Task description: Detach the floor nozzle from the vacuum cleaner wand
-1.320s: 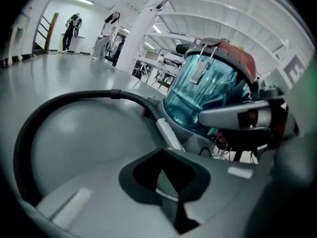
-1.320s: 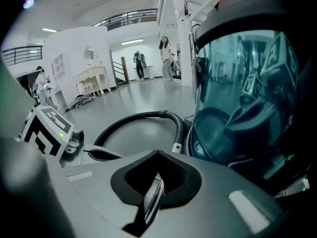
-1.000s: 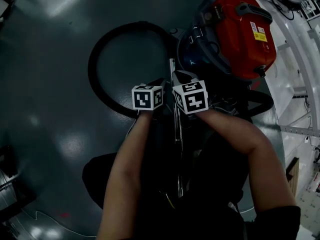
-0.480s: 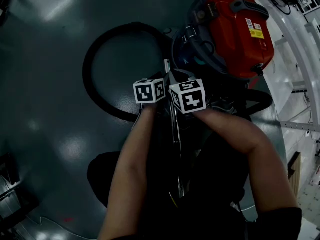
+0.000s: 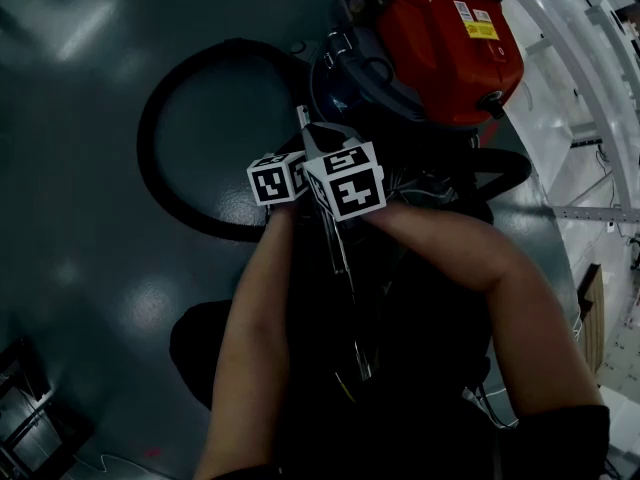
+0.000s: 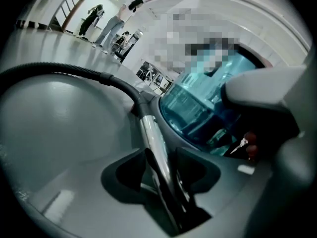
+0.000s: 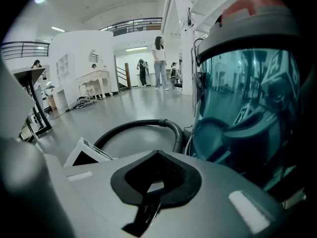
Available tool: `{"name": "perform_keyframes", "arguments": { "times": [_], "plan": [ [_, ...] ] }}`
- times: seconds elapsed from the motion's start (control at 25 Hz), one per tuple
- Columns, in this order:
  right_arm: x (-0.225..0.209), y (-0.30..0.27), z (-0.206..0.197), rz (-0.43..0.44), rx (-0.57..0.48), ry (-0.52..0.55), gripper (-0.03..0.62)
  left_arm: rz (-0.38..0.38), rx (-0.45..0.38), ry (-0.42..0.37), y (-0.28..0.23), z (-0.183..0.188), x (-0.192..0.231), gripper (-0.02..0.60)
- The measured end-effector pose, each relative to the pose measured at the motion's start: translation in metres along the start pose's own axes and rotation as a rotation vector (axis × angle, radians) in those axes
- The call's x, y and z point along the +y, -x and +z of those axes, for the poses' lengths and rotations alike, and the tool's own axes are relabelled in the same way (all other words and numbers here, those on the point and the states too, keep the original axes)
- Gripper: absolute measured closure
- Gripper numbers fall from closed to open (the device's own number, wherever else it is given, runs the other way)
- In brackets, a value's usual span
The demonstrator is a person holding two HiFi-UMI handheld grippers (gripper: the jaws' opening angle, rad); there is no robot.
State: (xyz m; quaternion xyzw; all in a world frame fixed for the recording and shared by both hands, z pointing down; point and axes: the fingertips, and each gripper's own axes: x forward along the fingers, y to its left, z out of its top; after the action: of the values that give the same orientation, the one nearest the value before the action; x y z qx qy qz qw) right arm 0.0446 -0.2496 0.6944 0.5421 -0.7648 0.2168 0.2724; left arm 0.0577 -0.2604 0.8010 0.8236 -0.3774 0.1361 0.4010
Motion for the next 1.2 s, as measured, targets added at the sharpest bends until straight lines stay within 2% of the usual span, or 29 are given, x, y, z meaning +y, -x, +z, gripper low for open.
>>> {"name": "perform_keyframes", "arguments": {
  "times": [0.16, 0.4, 0.52, 0.64, 0.76, 0.92, 1.2],
  "plan": [
    [-0.008, 0.005, -0.006, -0.007, 0.006, 0.007, 0.599, 0.008, -0.012, 0.003, -0.006, -0.003, -0.002, 0.385],
    [-0.013, 0.009, -0.008, 0.001, -0.004, -0.013, 0.599, 0.03, -0.106, 0.102, -0.004, -0.002, 0.001, 0.391],
    [-0.018, 0.013, -0.015, 0.014, 0.003, 0.02, 0.599, -0.005, -0.131, 0.155, -0.004, -0.001, 0.001, 0.399],
    [-0.028, 0.017, -0.024, 0.024, 0.014, 0.022, 0.597, -0.043, -0.116, 0.152, -0.005, -0.001, 0.0, 0.396],
    [-0.038, 0.019, -0.03, 0.013, 0.038, -0.053, 0.599, -0.069, -0.118, 0.144, -0.006, 0.0, 0.0, 0.394],
    [-0.038, 0.022, -0.027, 0.015, 0.033, -0.068, 0.599, -0.071, -0.115, 0.164, -0.01, -0.001, 0.0, 0.394],
    [-0.036, 0.023, -0.025, 0.027, 0.022, -0.05, 0.599, -0.08, -0.093, 0.264, -0.011, -0.003, 0.001, 0.407]
  ]
}}
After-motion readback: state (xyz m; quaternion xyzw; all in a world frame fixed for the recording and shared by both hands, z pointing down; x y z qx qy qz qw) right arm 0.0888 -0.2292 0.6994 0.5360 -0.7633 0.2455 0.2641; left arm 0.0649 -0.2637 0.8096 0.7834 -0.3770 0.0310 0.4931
